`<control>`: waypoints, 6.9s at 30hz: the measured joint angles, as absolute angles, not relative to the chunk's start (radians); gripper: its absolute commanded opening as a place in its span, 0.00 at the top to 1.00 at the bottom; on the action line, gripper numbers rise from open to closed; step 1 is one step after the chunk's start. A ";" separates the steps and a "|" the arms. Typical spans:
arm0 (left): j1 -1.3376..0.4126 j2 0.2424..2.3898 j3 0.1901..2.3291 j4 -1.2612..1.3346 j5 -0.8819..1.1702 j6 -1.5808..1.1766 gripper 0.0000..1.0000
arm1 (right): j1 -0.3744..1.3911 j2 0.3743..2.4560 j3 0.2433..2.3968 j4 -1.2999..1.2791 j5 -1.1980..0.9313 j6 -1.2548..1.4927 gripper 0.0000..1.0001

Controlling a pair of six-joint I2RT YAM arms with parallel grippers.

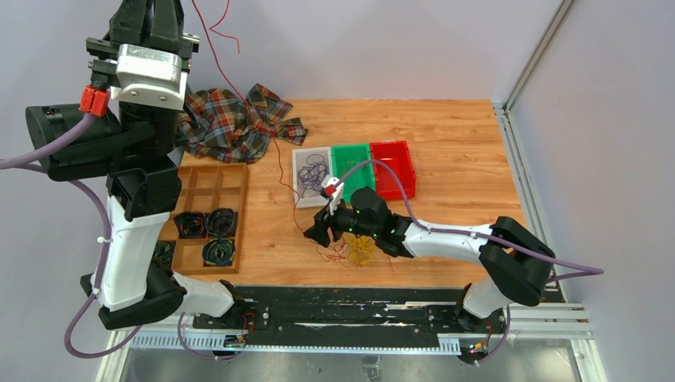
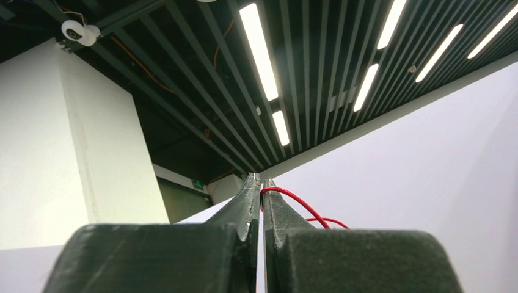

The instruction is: Untangle the cables

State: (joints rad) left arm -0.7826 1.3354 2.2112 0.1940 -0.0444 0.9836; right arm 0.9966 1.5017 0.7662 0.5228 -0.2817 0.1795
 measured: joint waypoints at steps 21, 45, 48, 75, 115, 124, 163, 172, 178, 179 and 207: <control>-0.783 1.303 2.184 0.160 -0.034 1.011 0.99 | 0.987 1.284 0.635 0.493 -0.098 0.186 0.22; -0.783 1.293 2.163 0.140 -0.030 1.035 0.99 | 1.043 1.501 0.818 0.542 -0.286 0.124 0.94; -0.783 1.265 2.116 0.124 -0.035 1.045 0.99 | 1.045 1.496 0.818 0.540 -0.259 0.120 0.99; -0.783 0.825 1.140 -0.582 0.056 0.891 0.51 | 0.923 0.945 0.706 0.242 -0.002 0.082 0.99; -0.783 0.927 0.907 -0.259 0.499 0.040 0.20 | 1.046 1.336 1.157 -0.122 0.353 0.182 0.99; -0.783 0.942 0.827 -0.173 0.405 -0.045 0.72 | 1.113 1.396 1.223 -0.188 0.603 0.220 0.99; -0.776 0.931 1.157 -0.179 0.251 0.598 0.99 | 1.092 1.047 0.744 0.244 0.092 0.266 0.99; -0.776 1.014 1.322 -0.250 0.321 0.712 0.99 | 1.086 1.142 0.791 0.407 0.022 0.300 1.00; -0.781 1.070 1.437 -0.311 0.328 0.727 1.00 | 1.077 1.184 0.794 0.517 -0.008 0.331 0.97; -0.781 1.074 1.454 -0.311 0.328 0.728 1.00 | 1.077 1.190 0.794 0.524 -0.012 0.334 0.97; -0.791 1.222 1.936 -0.116 0.316 0.842 0.99 | 1.077 1.304 0.545 0.545 -0.081 0.431 0.92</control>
State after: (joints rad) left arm -0.7906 1.2224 1.9358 -0.1158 0.3164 0.8417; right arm 1.0771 1.3045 0.5453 0.5453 -0.0807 0.4313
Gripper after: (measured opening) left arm 0.015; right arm 0.077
